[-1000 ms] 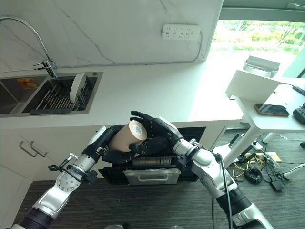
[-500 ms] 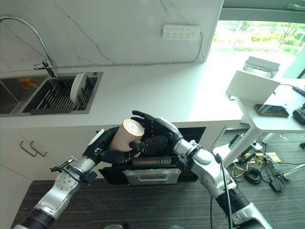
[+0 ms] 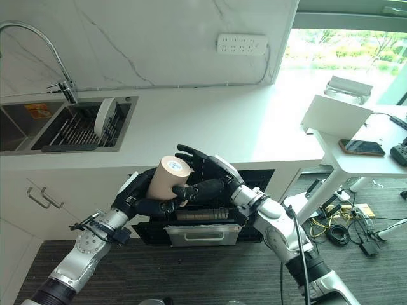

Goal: Place the dishes in the dishwasher.

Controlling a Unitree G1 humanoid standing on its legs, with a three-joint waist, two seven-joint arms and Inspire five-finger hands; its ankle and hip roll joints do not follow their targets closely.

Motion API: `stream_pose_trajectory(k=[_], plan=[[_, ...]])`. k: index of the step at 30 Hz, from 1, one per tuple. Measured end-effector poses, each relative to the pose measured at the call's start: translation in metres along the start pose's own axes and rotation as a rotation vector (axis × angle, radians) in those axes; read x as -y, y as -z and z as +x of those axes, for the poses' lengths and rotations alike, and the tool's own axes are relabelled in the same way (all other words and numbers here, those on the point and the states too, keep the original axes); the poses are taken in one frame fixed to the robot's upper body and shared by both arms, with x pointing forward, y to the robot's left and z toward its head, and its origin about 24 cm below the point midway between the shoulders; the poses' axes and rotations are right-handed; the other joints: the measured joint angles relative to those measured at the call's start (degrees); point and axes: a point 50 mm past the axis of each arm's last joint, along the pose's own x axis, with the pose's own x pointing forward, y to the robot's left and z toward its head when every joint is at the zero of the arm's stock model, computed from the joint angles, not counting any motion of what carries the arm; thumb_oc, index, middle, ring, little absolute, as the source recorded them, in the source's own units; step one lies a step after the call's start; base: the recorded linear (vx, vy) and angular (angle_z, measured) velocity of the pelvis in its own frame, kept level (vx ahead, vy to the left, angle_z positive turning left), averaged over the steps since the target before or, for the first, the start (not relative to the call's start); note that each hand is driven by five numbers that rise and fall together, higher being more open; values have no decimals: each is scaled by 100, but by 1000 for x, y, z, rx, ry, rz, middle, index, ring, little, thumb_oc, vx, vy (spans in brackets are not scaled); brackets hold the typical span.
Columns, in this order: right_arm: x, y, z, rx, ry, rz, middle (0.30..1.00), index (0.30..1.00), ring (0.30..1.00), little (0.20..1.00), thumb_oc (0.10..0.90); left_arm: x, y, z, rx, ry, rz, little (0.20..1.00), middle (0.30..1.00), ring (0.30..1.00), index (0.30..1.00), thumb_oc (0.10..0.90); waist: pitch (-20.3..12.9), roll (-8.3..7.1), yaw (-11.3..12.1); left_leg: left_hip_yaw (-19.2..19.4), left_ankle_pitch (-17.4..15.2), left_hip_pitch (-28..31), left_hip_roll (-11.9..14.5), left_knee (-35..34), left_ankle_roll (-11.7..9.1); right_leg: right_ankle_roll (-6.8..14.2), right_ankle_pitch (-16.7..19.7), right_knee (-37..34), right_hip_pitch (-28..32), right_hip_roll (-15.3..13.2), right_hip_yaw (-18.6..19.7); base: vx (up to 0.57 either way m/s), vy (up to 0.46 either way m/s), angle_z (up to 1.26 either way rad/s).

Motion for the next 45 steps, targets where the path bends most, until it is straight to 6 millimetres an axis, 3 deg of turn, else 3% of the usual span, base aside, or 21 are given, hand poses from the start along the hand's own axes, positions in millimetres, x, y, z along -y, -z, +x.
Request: stream_pose_trajectory(k=[7, 17, 26, 45], plan=[[-8, -1, 9, -10, -37, -10, 900, 900, 900, 900, 800, 2, 2, 1, -5, -82, 42, 300, 300, 300, 300, 400, 0, 0, 2, -13, 16, 0, 1, -1, -4, -18, -11, 26, -5, 0, 0, 0, 0, 0], [-24, -6, 31, 83, 77, 52, 900, 900, 900, 900, 800, 12, -4, 21, 40, -242, -42, 300, 300, 300, 300, 400, -3, -6, -10, -23, 29, -3, 2, 7, -10, -25, -14, 47, -8, 0, -1, 0, 0, 0], [-31, -4, 36, 108, 133, 58, 900, 900, 900, 900, 800, 13, -5, 22, 44, -286, -38, 300, 300, 300, 300, 400, -4, -8, -12, -23, 30, -6, 2, 8, -10, -27, -15, 47, -9, 0, -1, 0, 0, 0], [-43, -16, 56, 209, 252, -47, 900, 900, 900, 900, 800, 16, -24, 36, 156, -413, 188, 300, 300, 300, 300, 400, -5, -14, 19, -28, 33, -21, 0, 19, -14, -41, -22, 57, -11, 0, -8, 0, 0, 0]])
